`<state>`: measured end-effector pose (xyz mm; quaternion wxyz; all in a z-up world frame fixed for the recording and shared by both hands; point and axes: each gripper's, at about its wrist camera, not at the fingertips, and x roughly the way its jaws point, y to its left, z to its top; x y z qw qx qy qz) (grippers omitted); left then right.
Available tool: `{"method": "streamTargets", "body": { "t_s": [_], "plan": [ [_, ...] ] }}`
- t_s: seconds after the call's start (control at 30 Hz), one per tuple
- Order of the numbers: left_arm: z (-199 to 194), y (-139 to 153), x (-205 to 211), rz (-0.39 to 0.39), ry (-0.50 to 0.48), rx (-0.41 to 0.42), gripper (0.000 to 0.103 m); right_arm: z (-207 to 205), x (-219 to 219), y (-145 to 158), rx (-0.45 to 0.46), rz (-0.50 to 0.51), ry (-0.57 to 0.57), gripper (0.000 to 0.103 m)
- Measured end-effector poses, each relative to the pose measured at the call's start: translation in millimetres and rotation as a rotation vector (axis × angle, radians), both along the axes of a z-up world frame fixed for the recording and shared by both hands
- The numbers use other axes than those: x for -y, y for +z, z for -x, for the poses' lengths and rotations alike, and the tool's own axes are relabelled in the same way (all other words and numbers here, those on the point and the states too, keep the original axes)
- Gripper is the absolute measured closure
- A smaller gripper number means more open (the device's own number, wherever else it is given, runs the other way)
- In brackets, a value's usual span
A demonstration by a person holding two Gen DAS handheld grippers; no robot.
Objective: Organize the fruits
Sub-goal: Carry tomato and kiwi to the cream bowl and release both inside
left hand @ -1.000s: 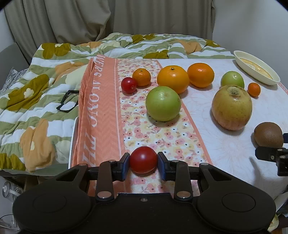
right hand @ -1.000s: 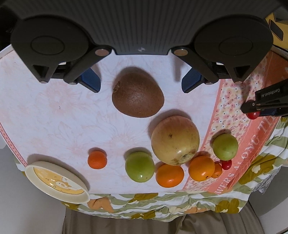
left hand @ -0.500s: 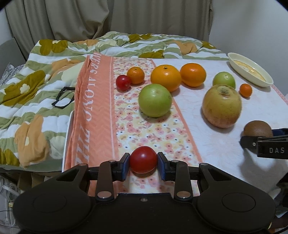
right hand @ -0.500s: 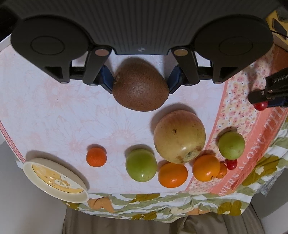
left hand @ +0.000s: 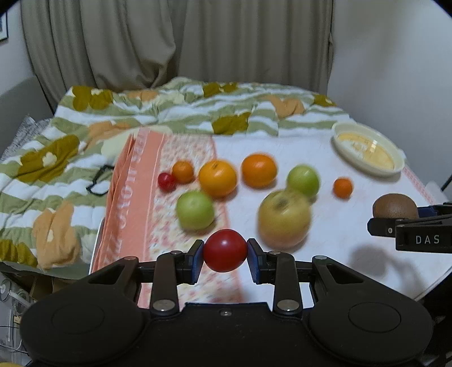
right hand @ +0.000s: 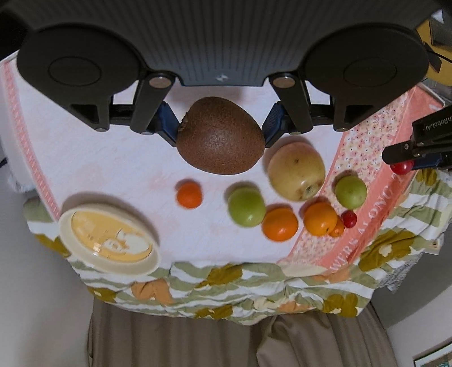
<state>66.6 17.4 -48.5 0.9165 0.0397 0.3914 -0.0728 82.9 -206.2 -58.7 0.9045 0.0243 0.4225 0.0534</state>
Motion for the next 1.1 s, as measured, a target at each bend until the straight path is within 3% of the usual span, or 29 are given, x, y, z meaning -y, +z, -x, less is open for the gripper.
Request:
{"method": "streamTargets", "body": {
  "t_s": [0.23,0.63,0.87,1.1],
  "plan": [
    [-2.0,36.6,60.9,0.036,0.067,0.063,0.067,-10.3,68.3,34.4,0.040,-0.003,0.066,0.025],
    [-48.4,62.4,163.5,0.127,0.114,0.121,0.067,-60.5,181.9,65.7,0.090,0.020,0.149,0.025],
    [-98.5,65.2,211.8,0.110,0.051,0.122,0.067,-111.1,230.9,64.1,0.085,-0.017,0.099,0.025],
    [-161.0,42.9,248.4,0.076,-0.026,0.084,0.067,-160.3,261.7,54.9,0.065,-0.032,0.053,0.025]
  ]
}}
